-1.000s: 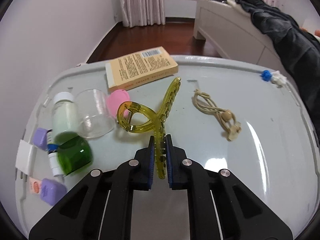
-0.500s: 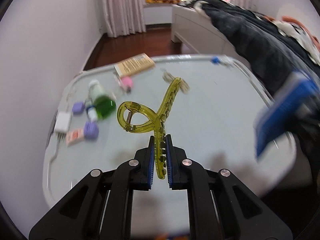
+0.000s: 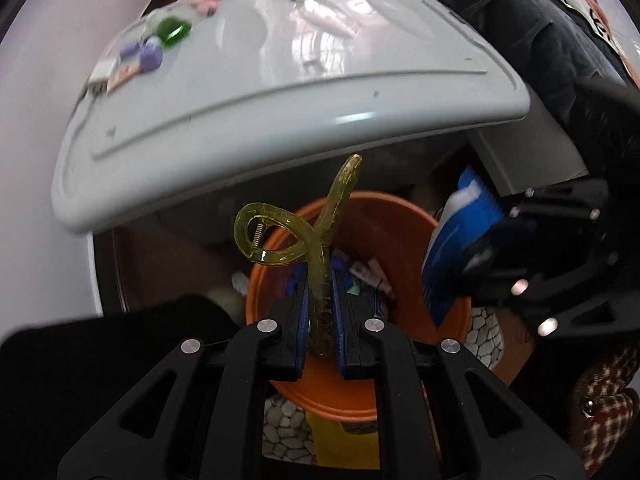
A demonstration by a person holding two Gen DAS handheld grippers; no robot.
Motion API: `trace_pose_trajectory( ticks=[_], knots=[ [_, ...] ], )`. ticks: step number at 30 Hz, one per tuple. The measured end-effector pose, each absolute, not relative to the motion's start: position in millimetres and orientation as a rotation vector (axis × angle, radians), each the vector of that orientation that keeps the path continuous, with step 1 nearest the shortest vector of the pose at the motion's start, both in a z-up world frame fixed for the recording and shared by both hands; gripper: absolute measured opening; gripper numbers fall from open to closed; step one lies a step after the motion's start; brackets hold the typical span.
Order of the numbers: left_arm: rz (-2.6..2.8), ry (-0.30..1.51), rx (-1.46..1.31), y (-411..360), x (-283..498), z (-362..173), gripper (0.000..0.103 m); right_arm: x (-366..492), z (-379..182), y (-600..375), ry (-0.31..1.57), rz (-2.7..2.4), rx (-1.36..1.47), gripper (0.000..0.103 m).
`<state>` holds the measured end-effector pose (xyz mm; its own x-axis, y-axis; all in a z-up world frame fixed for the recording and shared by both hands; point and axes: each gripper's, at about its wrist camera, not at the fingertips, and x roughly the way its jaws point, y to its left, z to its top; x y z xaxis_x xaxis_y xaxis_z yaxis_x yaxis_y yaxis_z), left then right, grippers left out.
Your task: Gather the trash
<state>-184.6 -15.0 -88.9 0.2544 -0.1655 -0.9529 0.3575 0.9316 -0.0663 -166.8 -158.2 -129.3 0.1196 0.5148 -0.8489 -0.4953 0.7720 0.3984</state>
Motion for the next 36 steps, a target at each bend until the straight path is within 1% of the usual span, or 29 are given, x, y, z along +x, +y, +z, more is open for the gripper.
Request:
trace_pose_trajectory(
  ticks=[3, 4, 5, 7, 8, 9, 10, 11, 13, 15, 17, 21, 23, 25, 26, 28, 33, 36],
  knots=[
    [-0.334, 1.267, 0.157, -10, -189, -91, 0.01, -174, -147, -146, 1.317, 0.747, -0.023, 0.039],
    [-0.329, 1.263, 0.154, -9, -189, -90, 0.01, -176, -151, -144, 1.334, 0.75, -0.03, 0.041],
    [-0.323, 1.258, 0.152, -9, -189, -89, 0.01, -179, -155, -142, 1.346, 0.749, -0.039, 0.05],
    [-0.312, 1.246, 0.152, -9, -191, -86, 0.01, -178, -158, -140, 1.356, 0.744, -0.05, 0.064],
    [-0.31, 1.241, 0.152, -9, -191, -84, 0.015, -177, -158, -139, 1.358, 0.745, -0.048, 0.067],
    [-0.303, 1.235, 0.156, -9, -191, -83, 0.018, -176, -157, -139, 1.359, 0.744, -0.044, 0.069],
    [-0.293, 1.226, 0.162, -10, -193, -81, 0.027, -175, -156, -140, 1.353, 0.734, -0.041, 0.073],
    [-0.284, 1.216, 0.169, -11, -192, -80, 0.037, -174, -156, -140, 1.35, 0.729, -0.038, 0.077],
    [-0.266, 1.189, 0.185, -12, -192, -76, 0.048, -170, -156, -144, 1.346, 0.716, -0.028, 0.079],
    [-0.25, 1.162, 0.203, -13, -189, -71, 0.053, -166, -155, -148, 1.336, 0.691, -0.027, 0.082],
    [-0.234, 1.134, 0.223, -15, -184, -65, 0.062, -164, -150, -152, 1.314, 0.667, -0.028, 0.086],
    [-0.214, 1.069, 0.223, -17, -167, -50, 0.064, -153, -129, -169, 1.25, 0.582, -0.048, 0.091],
    [-0.204, 1.049, 0.224, -20, -156, -43, 0.072, -143, -118, -177, 1.216, 0.536, -0.065, 0.093],
    [-0.188, 1.007, 0.22, -22, -141, -33, 0.074, -127, -101, -186, 1.177, 0.479, -0.078, 0.094],
    [-0.181, 0.984, 0.217, -25, -131, -27, 0.076, -119, -93, -190, 1.162, 0.461, -0.086, 0.097],
    [-0.171, 0.956, 0.211, -30, -116, -19, 0.078, -98, -72, -194, 1.111, 0.419, -0.115, 0.098],
    [-0.142, 0.893, 0.162, -41, -63, -1, 0.078, -41, -26, -200, 0.971, 0.294, -0.19, 0.098],
    [-0.127, 0.863, 0.121, -45, -33, 9, 0.079, -6, -1, -211, 0.89, 0.237, -0.157, 0.098]
  ],
)
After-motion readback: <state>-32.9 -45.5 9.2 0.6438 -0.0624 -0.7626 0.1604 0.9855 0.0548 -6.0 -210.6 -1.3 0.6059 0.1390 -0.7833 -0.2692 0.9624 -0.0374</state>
